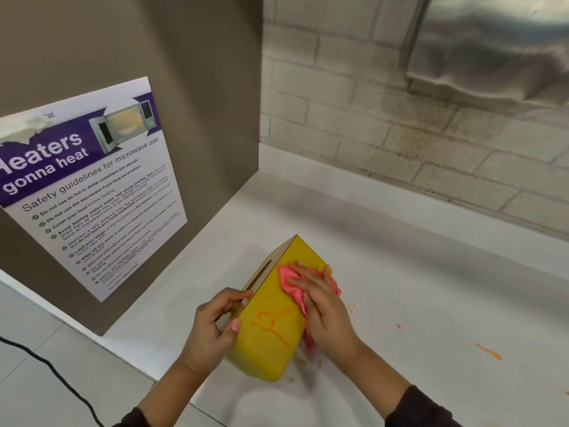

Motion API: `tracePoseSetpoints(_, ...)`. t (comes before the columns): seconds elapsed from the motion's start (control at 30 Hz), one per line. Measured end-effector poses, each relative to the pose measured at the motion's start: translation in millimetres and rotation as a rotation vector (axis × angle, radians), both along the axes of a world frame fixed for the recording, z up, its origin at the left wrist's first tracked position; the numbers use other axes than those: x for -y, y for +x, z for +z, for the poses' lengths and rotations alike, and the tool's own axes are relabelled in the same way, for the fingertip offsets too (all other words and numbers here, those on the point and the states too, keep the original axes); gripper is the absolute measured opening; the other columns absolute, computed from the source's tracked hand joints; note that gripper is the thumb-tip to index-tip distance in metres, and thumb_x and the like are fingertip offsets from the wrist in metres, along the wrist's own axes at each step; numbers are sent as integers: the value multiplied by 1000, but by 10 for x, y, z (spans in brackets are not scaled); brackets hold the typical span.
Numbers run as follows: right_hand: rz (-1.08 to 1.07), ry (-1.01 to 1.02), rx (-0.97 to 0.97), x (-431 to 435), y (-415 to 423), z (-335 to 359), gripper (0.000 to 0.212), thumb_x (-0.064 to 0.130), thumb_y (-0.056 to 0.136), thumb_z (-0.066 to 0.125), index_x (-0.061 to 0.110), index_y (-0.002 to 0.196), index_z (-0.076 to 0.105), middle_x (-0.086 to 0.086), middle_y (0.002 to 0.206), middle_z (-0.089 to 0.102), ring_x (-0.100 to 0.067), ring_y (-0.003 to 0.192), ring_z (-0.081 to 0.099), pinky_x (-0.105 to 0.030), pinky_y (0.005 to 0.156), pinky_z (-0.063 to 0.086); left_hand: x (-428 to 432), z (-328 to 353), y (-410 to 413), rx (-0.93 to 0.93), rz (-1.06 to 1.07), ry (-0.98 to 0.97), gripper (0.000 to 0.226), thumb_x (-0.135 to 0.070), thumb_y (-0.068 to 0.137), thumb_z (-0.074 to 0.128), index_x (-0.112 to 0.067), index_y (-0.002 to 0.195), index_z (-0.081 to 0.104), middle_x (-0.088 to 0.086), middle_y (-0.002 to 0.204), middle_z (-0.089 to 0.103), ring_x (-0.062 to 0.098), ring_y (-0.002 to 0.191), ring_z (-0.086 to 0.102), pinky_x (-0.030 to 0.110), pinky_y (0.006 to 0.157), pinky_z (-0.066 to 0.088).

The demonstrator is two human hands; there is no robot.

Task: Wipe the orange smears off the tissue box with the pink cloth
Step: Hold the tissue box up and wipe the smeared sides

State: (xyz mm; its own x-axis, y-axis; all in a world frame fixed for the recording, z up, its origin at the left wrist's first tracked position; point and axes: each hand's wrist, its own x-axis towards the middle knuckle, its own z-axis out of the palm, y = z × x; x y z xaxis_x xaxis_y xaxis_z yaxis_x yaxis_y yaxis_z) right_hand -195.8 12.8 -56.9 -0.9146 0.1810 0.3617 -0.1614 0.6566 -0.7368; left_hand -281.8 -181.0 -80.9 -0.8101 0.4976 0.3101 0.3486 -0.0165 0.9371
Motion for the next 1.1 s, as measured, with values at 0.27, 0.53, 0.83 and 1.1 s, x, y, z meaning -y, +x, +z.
tracePoseSetpoints(0.27,285,48,-14,390,76,36,38,12,97,37,19,133,48,5,145,43,-12,139,30,-30,118,6,-7,-38,-18,45,29,46,48,-74,74,49,-35,99,65,-9,88,71,14,80,66,22,74,52)
tracePoseSetpoints(0.53,1,-64,28,236,-77,121,36,20,101,32,29,130,51,20,143,39,-3,138,28,-26,118,6,-81,-37,40,52,72,48,47,-77,74,46,-40,97,63,-14,87,70,10,78,66,17,69,52)
tracePoseSetpoints(0.83,383,176,26,459,164,33,56,-9,85,48,14,136,45,3,149,35,-13,142,22,-32,119,5,-32,-36,-5,87,84,78,51,-76,75,47,-34,98,63,17,68,63,33,61,59,35,54,45)
tracePoseSetpoints(1.1,416,273,77,126,474,-51,54,-16,80,45,3,131,46,-11,143,39,-23,137,28,-31,117,16,-9,-37,-29,97,102,57,51,-82,69,45,-42,94,63,28,78,62,47,71,58,53,59,48)
